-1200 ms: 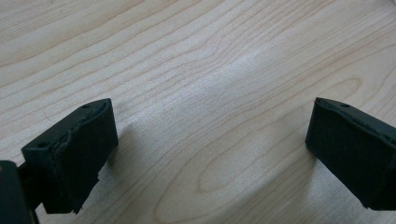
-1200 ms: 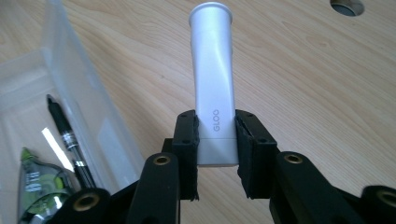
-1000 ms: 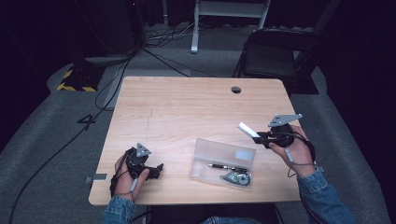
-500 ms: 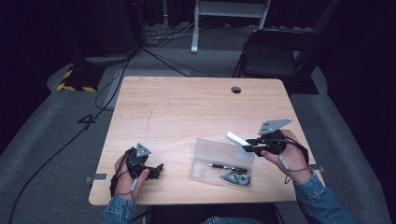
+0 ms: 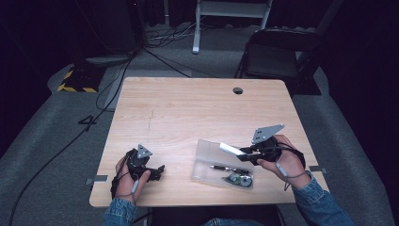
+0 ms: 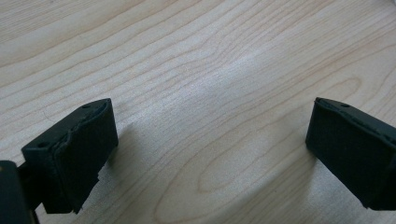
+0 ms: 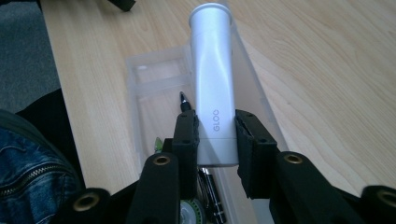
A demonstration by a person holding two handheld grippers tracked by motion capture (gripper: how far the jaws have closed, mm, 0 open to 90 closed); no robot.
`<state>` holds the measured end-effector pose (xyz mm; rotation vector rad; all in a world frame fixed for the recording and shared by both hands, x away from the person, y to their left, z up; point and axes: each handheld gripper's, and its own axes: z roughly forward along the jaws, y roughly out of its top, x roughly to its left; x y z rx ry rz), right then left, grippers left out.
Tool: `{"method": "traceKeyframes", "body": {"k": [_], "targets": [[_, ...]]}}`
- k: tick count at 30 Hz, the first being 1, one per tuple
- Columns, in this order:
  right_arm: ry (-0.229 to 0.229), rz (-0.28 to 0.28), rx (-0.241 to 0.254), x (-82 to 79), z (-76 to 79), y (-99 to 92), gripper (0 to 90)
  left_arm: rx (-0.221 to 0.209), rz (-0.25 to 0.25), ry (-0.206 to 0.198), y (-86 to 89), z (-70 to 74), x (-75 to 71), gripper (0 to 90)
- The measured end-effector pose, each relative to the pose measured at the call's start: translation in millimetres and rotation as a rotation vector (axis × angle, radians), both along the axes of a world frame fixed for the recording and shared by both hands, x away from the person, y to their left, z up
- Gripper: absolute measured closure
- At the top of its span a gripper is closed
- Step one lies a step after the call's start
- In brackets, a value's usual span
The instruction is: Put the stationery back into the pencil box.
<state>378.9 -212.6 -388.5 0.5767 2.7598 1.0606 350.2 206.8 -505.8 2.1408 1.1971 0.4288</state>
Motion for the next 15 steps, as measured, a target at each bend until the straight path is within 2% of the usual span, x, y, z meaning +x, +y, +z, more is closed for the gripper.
{"method": "traceKeyframes", "body": {"k": [5, 15], "targets": [[0.011, 0.038, -0.018, -2.5, -2.6, 6.0, 71.7, 0.0, 0.0, 0.0, 0.0, 0.0, 0.0, 2.6], [0.053, 0.128, -0.081, -6.2, -17.6, 23.9, 71.7, 0.0, 0.0, 0.0, 0.0, 0.0, 0.0, 2.6]]}}
